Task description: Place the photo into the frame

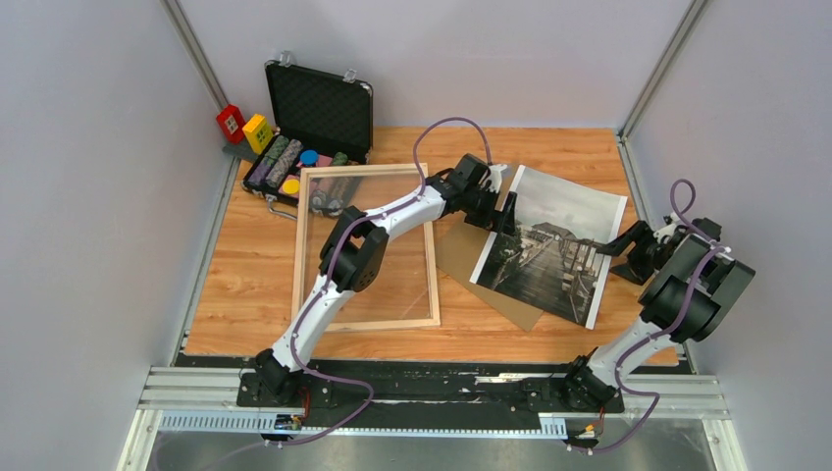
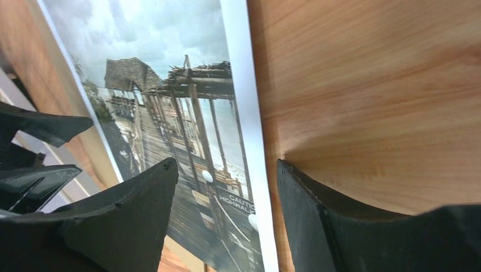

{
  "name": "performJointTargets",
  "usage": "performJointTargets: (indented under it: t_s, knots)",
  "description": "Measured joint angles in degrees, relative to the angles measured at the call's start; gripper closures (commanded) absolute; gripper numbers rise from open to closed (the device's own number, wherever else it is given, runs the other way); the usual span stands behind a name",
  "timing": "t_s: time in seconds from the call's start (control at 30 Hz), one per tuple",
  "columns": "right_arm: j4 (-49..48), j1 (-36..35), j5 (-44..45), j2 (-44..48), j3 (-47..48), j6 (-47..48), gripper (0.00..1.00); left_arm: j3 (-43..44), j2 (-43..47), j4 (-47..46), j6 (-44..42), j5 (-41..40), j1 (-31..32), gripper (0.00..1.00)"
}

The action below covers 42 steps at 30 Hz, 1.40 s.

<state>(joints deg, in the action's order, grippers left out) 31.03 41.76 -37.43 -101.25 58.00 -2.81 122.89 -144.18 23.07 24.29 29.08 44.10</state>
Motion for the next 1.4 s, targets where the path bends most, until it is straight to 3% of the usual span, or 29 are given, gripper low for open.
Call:
performJointTargets:
  t_s: [0.57, 0.97, 1.13, 1.4]
  knots:
    - [0.4, 0.0, -11.9, -2.1, 0.3, -0.1, 0.33, -1.7, 0.1, -2.7, 1.2, 4.1, -0.8, 0.04]
    - [1.0, 0.0, -15.9, -2.1, 0.3, 0.4, 0.43, -4.5, 0.9, -5.0, 1.4, 9.6, -0.7, 0.06]
    - [1.1, 0.0, -16.3, -2.1, 0.3, 0.6, 0.52, -4.9, 0.9, -5.3, 1.6, 11.4, -0.7, 0.07]
    - [1.1, 0.0, -16.1, -2.1, 0.3, 1.0, 0.89, -5.2, 0.9, -5.3, 1.6, 12.4, -0.7, 0.08]
